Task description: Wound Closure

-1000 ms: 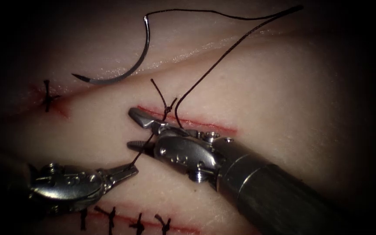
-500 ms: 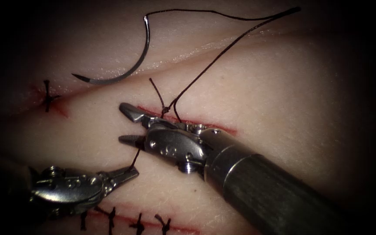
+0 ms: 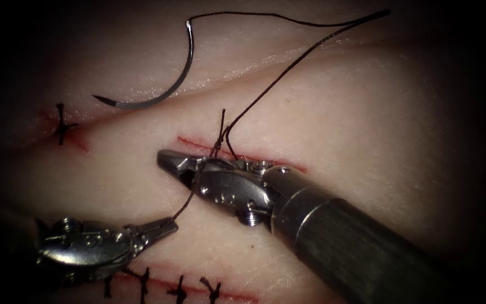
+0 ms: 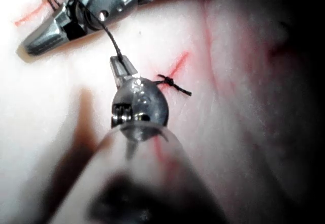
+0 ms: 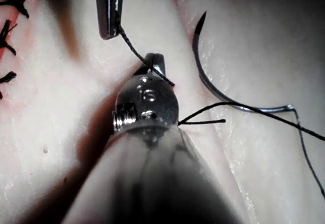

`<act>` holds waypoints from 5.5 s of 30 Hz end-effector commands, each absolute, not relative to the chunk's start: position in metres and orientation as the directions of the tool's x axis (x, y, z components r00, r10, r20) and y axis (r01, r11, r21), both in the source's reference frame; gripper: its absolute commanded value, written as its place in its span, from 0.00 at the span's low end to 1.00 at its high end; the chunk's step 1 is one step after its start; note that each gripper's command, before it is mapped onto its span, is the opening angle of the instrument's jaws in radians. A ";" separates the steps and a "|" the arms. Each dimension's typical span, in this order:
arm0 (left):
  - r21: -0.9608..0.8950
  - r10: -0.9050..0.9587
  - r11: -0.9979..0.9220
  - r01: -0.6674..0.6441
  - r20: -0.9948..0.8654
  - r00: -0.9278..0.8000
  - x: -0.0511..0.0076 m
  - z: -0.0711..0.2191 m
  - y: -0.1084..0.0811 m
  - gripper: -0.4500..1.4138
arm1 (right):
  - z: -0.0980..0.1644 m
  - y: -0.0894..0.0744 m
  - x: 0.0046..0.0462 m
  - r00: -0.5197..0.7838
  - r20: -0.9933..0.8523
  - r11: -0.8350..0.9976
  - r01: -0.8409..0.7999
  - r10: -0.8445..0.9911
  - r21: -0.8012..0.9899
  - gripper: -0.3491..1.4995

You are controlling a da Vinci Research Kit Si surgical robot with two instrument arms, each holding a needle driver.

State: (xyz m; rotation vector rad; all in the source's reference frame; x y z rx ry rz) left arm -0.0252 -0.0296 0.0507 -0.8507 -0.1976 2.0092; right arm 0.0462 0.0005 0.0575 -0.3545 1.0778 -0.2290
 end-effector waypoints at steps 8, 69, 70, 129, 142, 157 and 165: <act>-0.450 0.781 -0.578 -0.680 -0.546 -0.303 -0.0207 0.050 -0.031 0.00 | 0.055 0.000 0.0461 0.407 -0.860 0.928 -0.071 -0.308 -0.366 0.92; -0.350 0.651 -0.721 -0.598 -0.638 -0.412 -0.0066 0.049 -0.023 0.42 | 0.045 -0.006 0.0341 0.444 -0.893 0.980 -0.129 -0.077 -0.149 0.61; -0.350 0.651 -0.721 -0.598 -0.638 -0.412 -0.0066 0.049 -0.023 0.42 | 0.045 -0.006 0.0341 0.444 -0.893 0.980 -0.129 -0.077 -0.149 0.61; 0.079 0.111 -0.989 -0.127 -0.187 -0.976 -0.0151 0.065 -0.017 0.28 | 0.045 -0.007 0.0372 0.409 -0.912 0.984 -0.144 -0.034 -0.102 0.71; 0.147 0.277 -0.932 -0.330 -0.294 -0.915 -0.0176 0.059 -0.016 0.00 | 0.046 -0.006 0.0404 0.362 -0.915 0.958 -0.276 0.179 0.078 0.65; 0.253 0.364 -0.855 -0.453 -0.330 -0.871 -0.0233 0.053 -0.020 0.00 | 0.046 0.003 0.0382 0.157 -0.867 0.748 -0.592 0.473 0.301 0.38; 0.367 0.379 -0.799 -0.476 -0.307 -0.873 -0.0286 0.052 -0.022 0.00 | 0.042 0.005 0.0376 0.112 -0.824 0.567 -0.775 0.556 0.278 0.72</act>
